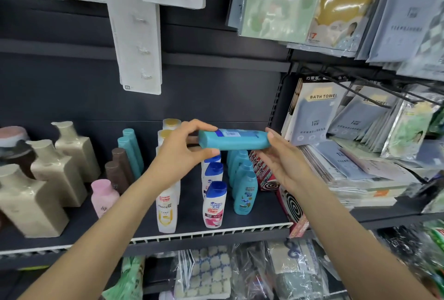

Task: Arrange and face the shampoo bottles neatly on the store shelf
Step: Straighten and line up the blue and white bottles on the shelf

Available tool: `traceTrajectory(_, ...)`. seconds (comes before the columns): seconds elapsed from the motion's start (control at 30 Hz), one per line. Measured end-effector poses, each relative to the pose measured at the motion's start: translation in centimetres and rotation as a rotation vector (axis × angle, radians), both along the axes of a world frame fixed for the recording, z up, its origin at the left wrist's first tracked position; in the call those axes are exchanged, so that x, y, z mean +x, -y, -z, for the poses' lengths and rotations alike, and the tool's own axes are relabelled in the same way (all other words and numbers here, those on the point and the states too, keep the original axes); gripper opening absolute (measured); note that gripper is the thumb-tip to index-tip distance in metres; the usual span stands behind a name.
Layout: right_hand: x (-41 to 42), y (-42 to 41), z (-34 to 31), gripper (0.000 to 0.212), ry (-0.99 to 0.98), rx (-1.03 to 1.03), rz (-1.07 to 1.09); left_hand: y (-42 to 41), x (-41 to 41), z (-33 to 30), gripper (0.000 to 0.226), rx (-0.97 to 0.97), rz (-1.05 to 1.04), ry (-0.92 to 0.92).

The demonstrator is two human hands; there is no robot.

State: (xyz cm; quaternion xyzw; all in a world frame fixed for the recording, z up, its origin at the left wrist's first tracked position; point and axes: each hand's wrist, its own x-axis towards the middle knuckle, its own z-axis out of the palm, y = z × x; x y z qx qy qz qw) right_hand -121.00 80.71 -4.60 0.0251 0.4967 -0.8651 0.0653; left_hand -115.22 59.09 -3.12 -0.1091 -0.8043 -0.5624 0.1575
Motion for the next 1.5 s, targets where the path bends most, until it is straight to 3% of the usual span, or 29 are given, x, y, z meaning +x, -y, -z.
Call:
traceTrajectory(0.2,0.3,1.0,0.2,0.043,-0.063,-0.047,-0.068,0.9,1.0,0.3,0.044,-0.356,-0.023,-0.333)
traceTrajectory(0.37,0.3,1.6,0.1,0.044,-0.070,-0.024,-0.074,1.5,1.3,-0.1,0.044,-0.349,-0.021,-0.355)
traceTrajectory(0.5,0.6,1.7,0.0,0.039,-0.097,-0.024,-0.073,1.6,1.5,-0.2,0.041,-0.117,-0.045,-0.273)
traceTrajectory(0.63,1.1,1.5,-0.2,0.042,-0.180,-0.010,-0.114,2.1,1.2,0.3,0.022,0.233,-0.055,-0.061)
traceTrajectory(0.73,1.6,1.6,-0.4,0.048,-0.235,0.046,-0.141,2.4,0.8,1.0,0.019,0.388,-0.048,0.134)
traceTrajectory(0.97,2.4,2.6,-1.6,0.027,-0.389,0.357,0.119,1.9,0.3,3.6,0.024,0.625,0.008,0.467)
traceTrajectory(1.07,2.1,2.6,-1.9,0.019,-0.443,0.475,0.159,1.4,-0.2,4.7,0.024,0.513,0.032,0.577)
traceTrajectory(1.2,1.5,1.9,-1.3,0.021,-0.508,0.721,0.171,0.5,-1.2,5.8,0.024,0.209,0.066,0.624)
traceTrajectory(1.4,0.6,0.4,1.1,0.021,-0.568,1.005,0.114,-0.8,-3.1,9.1,0.025,-0.153,0.006,0.467)
traceTrajectory(1.5,-0.1,-0.4,1.7,0.019,-0.537,1.014,0.149,-1.4,-3.8,10.4,0.036,-0.368,0.001,0.364)
